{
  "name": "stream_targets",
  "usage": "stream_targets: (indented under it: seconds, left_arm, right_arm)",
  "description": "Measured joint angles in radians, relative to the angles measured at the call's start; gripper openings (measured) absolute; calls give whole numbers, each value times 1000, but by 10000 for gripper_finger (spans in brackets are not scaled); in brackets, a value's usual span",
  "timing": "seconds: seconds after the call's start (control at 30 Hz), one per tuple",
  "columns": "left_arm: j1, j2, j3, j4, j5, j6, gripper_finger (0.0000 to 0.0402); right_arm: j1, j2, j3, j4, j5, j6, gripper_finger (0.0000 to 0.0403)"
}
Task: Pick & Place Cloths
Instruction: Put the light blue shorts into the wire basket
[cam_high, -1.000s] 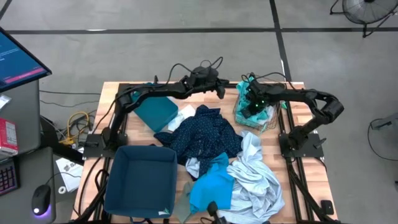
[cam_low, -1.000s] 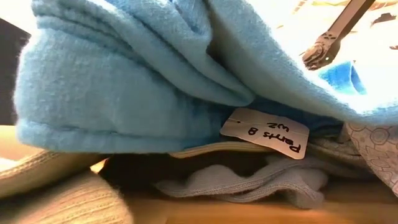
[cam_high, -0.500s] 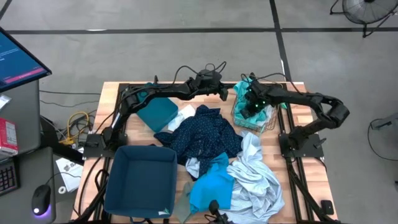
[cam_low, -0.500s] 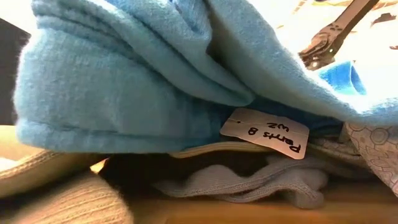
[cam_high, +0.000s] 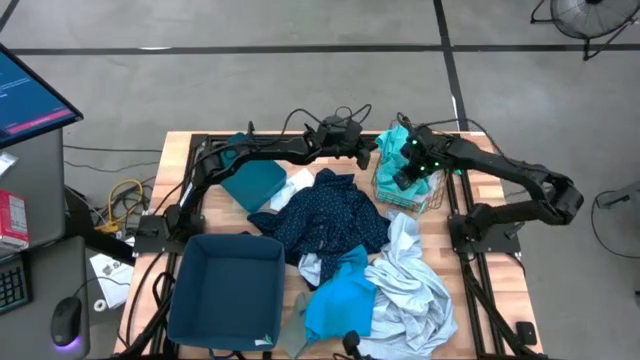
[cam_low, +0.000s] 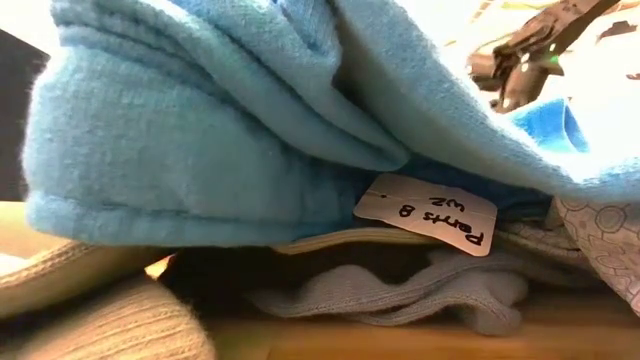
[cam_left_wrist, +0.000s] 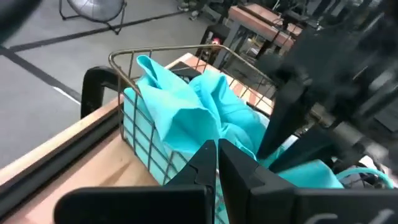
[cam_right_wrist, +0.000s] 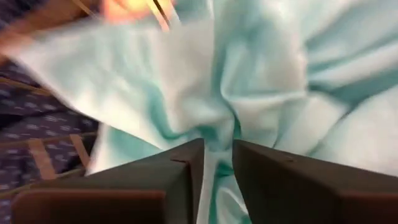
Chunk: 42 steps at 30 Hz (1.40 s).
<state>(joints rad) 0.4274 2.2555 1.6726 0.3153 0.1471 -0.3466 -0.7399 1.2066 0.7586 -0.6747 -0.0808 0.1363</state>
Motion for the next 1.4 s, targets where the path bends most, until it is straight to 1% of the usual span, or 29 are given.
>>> stream_targets:
  seconds: [0.1,0.2,0.27,0.3,0.4,0.5,0.57,0.63,0.73,0.83,0.9,1.07,1.23,1.27,1.4]
  left_arm:
    - [2,-22,0,1,-8,6,1]
    - [3,-42,-1,-11,-7,11,1]
    - [4,-69,-2,-59,-4,26,1]
    - [4,-97,-3,-111,-3,40,1]
    - [4,-200,-2,-266,-32,130,1]
    - [2,-318,-2,-406,-105,244,1]
    - [0,-397,-2,-470,-147,298,1]
    - [-3,-473,-2,-509,-176,333,1]
    - [-3,-585,-29,-523,-201,348,1]
    - [-3,-689,-87,-526,-233,350,1]
    - [-3,-752,-133,-520,-265,351,1]
    - [-3,-888,-265,-521,-331,350,1]
    - [-3,-964,-379,-499,-367,335,1]
    - [-3,-973,-399,-496,-368,333,1]
    - [-3,-997,-448,-477,-368,292,1]
  right_arm:
    - [3,-65,55,-20,1,-30,101]
    - [6,-107,100,23,1,-80,130]
    - [6,-109,124,82,1,-120,159]
    - [5,-100,132,109,1,-135,175]
    - [5,-46,147,204,3,-143,230]
    - [5,33,168,264,3,-138,274]
    - [7,94,193,269,4,-138,288]
    - [7,152,226,266,9,-137,293]
    - [7,220,288,233,85,-119,292]
    - [6,263,353,152,149,-80,277]
    - [6,271,389,101,161,-97,249]
    - [8,272,415,22,156,-132,137]
    - [-6,271,414,-60,161,-137,24]
    - [-8,269,414,-65,167,-138,13]
    - [-16,224,414,-101,232,-129,3]
